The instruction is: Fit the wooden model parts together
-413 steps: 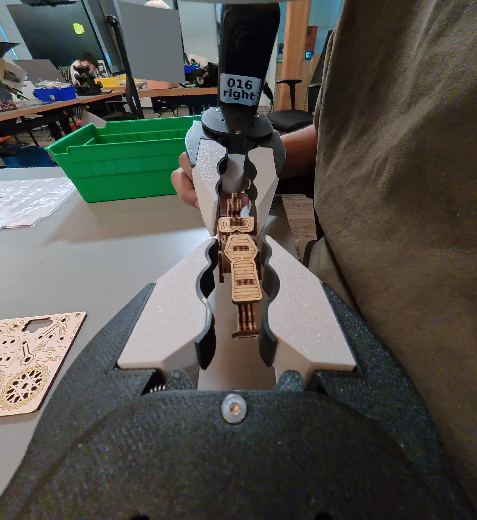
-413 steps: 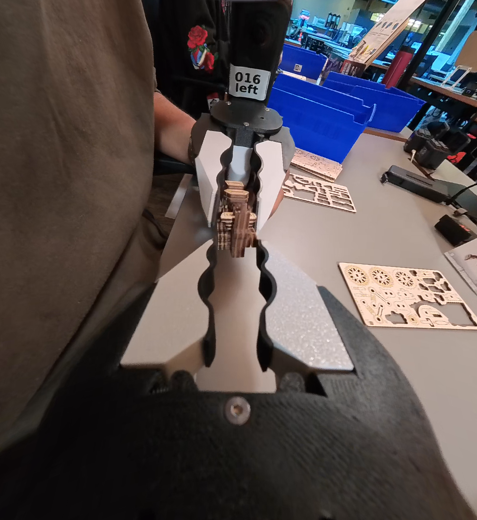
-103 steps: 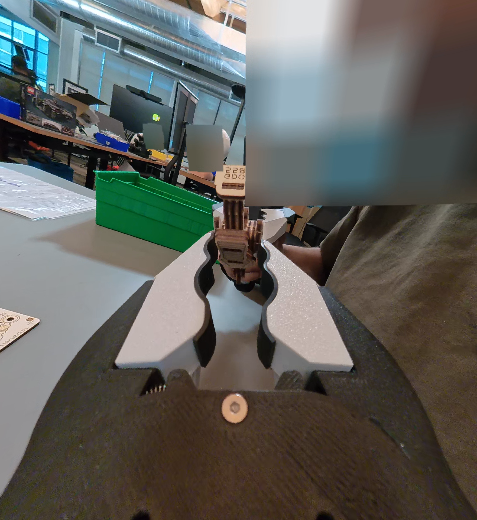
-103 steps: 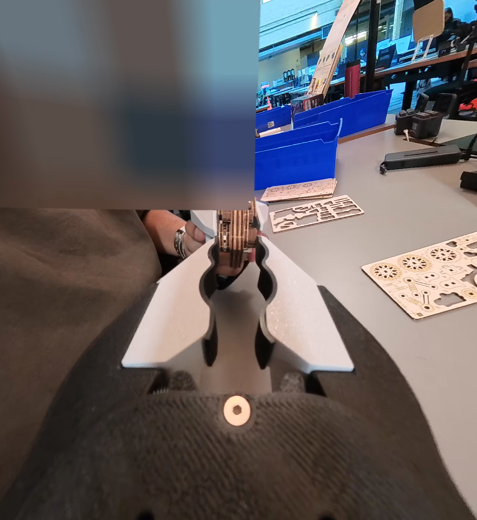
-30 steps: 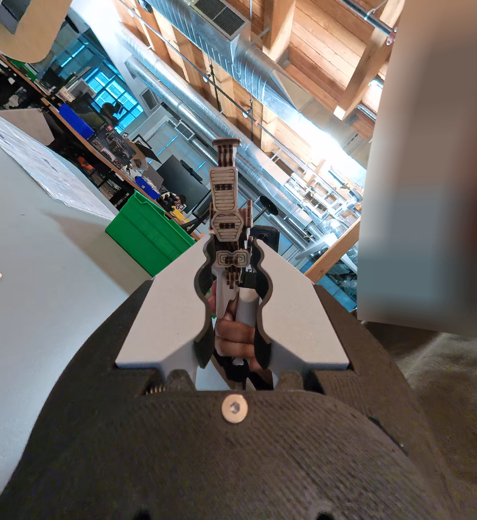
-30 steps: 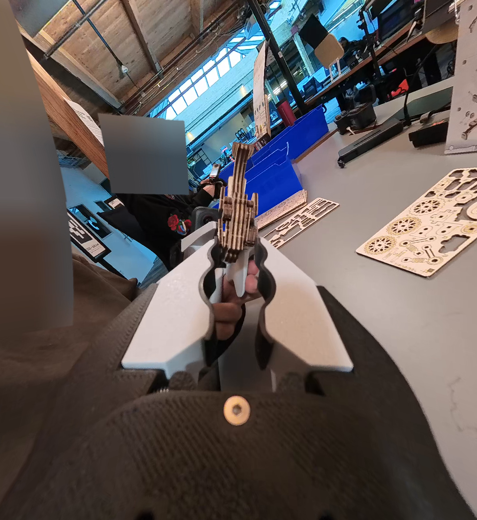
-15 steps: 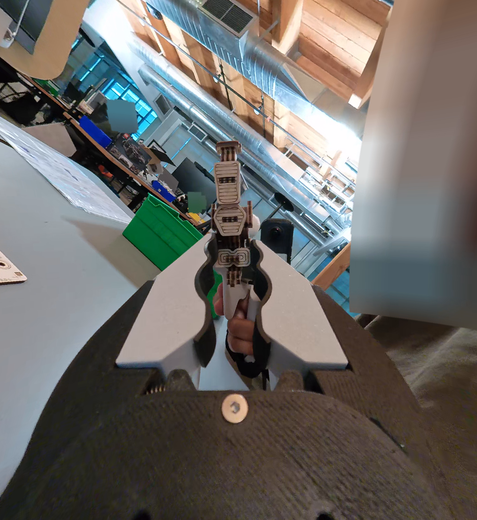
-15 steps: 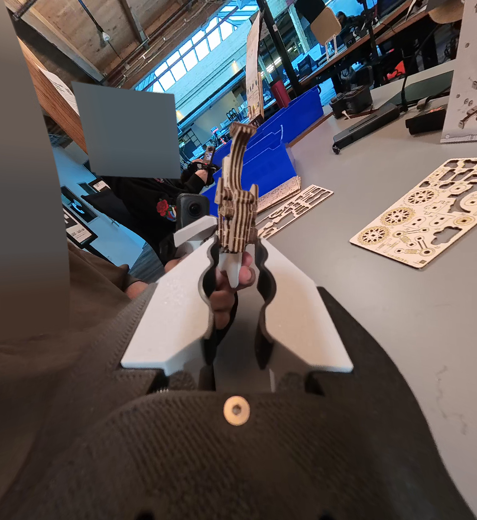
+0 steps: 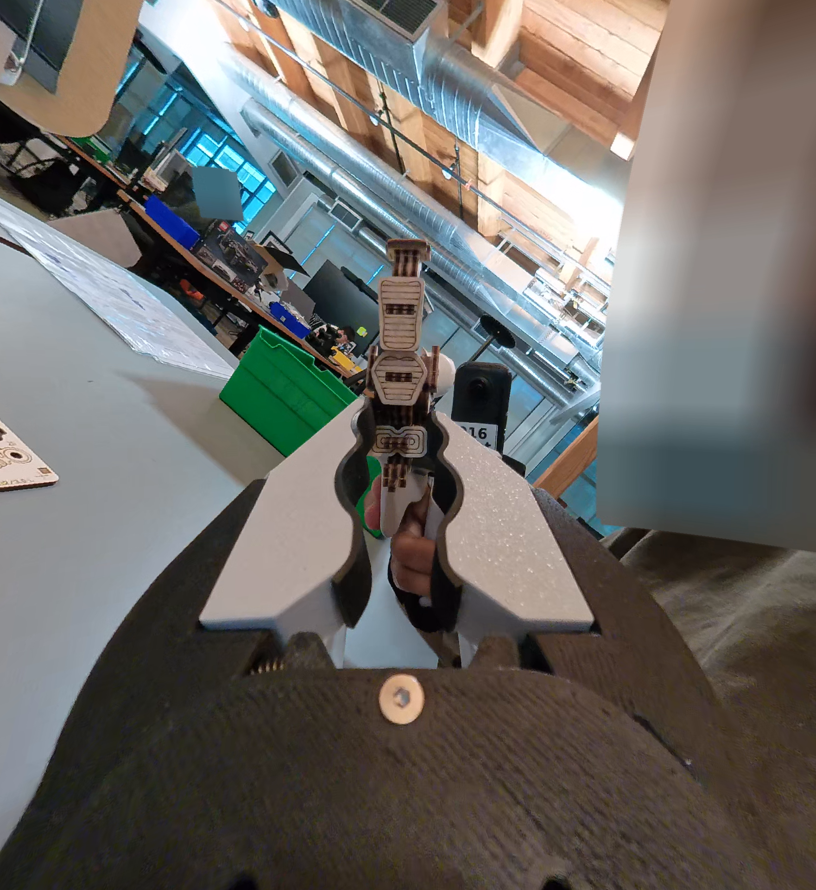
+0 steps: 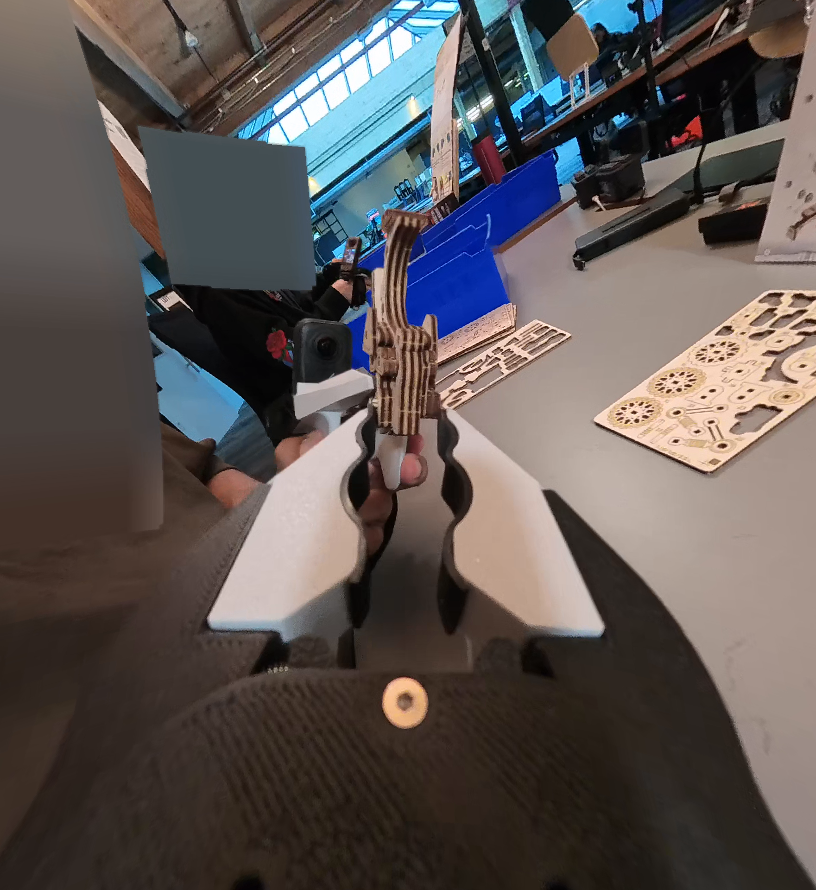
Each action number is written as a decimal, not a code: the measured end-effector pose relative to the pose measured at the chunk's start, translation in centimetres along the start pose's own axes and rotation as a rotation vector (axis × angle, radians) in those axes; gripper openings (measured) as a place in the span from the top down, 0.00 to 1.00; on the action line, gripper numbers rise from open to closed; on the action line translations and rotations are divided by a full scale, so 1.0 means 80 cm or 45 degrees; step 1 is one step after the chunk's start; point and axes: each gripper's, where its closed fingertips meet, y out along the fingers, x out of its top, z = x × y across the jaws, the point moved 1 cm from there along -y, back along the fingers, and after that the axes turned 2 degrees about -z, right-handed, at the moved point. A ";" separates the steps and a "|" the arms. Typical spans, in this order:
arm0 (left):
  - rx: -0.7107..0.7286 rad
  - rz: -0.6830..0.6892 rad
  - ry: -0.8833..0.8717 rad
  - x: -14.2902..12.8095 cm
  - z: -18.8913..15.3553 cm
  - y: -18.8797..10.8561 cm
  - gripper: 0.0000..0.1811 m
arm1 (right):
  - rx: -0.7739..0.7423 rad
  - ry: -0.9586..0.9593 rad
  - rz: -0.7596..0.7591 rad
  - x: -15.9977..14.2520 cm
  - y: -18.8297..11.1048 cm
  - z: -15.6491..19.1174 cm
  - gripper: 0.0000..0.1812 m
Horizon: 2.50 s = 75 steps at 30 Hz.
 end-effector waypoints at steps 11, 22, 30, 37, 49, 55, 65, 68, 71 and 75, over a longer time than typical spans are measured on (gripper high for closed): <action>-0.065 0.006 -0.020 0.000 -0.007 -0.001 0.90 | 0.028 -0.079 0.025 0.003 -0.001 0.006 0.87; -0.167 0.032 -0.060 -0.001 -0.014 -0.002 0.90 | 0.168 0.010 0.010 0.005 -0.007 0.015 0.88; -0.187 0.040 -0.056 -0.002 -0.016 -0.002 0.90 | 0.172 0.003 0.044 0.006 -0.009 0.016 0.88; -0.177 0.051 -0.073 -0.002 -0.014 -0.001 0.90 | 0.131 -0.005 0.074 0.005 -0.009 0.014 0.89; -0.286 0.043 -0.125 0.003 -0.021 -0.002 0.90 | 0.128 -0.159 0.022 0.013 -0.011 0.021 0.88; -0.302 0.052 -0.178 0.006 -0.017 -0.001 0.87 | 0.081 -0.331 -0.001 0.020 -0.018 0.020 0.88; -0.228 0.281 0.166 -0.012 -0.010 0.002 0.79 | 0.003 -0.637 0.002 0.025 -0.025 0.024 0.88; -0.172 0.347 0.359 -0.014 -0.002 0.001 0.77 | -0.064 -0.825 0.038 0.023 -0.025 0.023 0.88; -0.148 0.376 0.460 -0.017 0.000 0.000 0.76 | -0.126 -1.029 0.095 0.015 -0.024 0.022 0.88; -0.122 0.401 0.550 -0.021 0.003 -0.001 0.76 | -0.216 -1.325 0.147 0.007 -0.022 0.021 0.88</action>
